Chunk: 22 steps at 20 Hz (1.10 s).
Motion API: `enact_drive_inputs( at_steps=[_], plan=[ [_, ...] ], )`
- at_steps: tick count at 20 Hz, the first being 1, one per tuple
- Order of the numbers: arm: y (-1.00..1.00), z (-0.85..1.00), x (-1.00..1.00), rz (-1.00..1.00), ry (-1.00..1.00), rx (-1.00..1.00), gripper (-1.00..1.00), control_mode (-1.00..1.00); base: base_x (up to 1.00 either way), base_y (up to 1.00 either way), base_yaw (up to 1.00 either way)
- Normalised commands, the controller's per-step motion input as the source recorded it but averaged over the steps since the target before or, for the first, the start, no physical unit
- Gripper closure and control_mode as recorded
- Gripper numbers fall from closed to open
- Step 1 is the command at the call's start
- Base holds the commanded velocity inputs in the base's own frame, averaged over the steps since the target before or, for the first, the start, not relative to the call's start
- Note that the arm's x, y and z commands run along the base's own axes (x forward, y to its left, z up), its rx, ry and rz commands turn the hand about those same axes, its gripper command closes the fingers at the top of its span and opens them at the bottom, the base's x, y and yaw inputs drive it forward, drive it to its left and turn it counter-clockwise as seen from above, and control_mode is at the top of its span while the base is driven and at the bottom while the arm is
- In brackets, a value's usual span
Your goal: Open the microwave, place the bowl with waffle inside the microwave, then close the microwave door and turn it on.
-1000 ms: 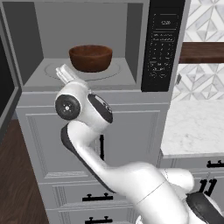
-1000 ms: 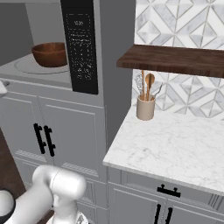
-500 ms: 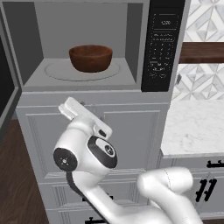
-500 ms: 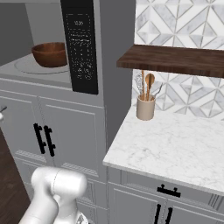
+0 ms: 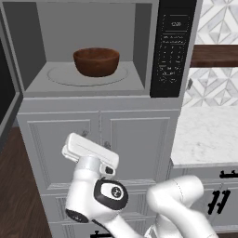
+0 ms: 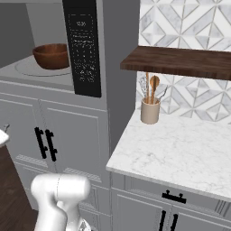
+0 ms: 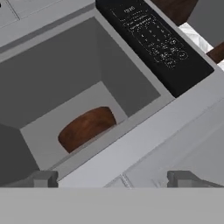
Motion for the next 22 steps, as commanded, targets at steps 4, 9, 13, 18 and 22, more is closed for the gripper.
enact_drive_inputs(
  at_steps=[4, 9, 13, 18, 22],
  plan=[
    [0.66, 0.00, -0.59, 0.00, -0.07, -0.09, -1.00, -1.00, 0.00, 0.00, 0.00],
    [0.54, -0.04, -0.41, -0.07, -0.27, -0.16, -1.00, -1.00, 0.00, 0.00, 0.00],
    [0.49, -0.01, -0.19, -0.12, -0.21, -0.25, 1.00, -1.00, 0.00, 0.00, 0.00],
    [0.57, 0.00, -0.02, -0.12, -0.18, -0.19, 1.00, -1.00, 0.00, 0.00, 0.00],
    [0.76, 0.08, -0.09, -0.09, -0.15, -0.09, 1.00, -1.00, 0.00, 0.00, 0.00]
  ],
)
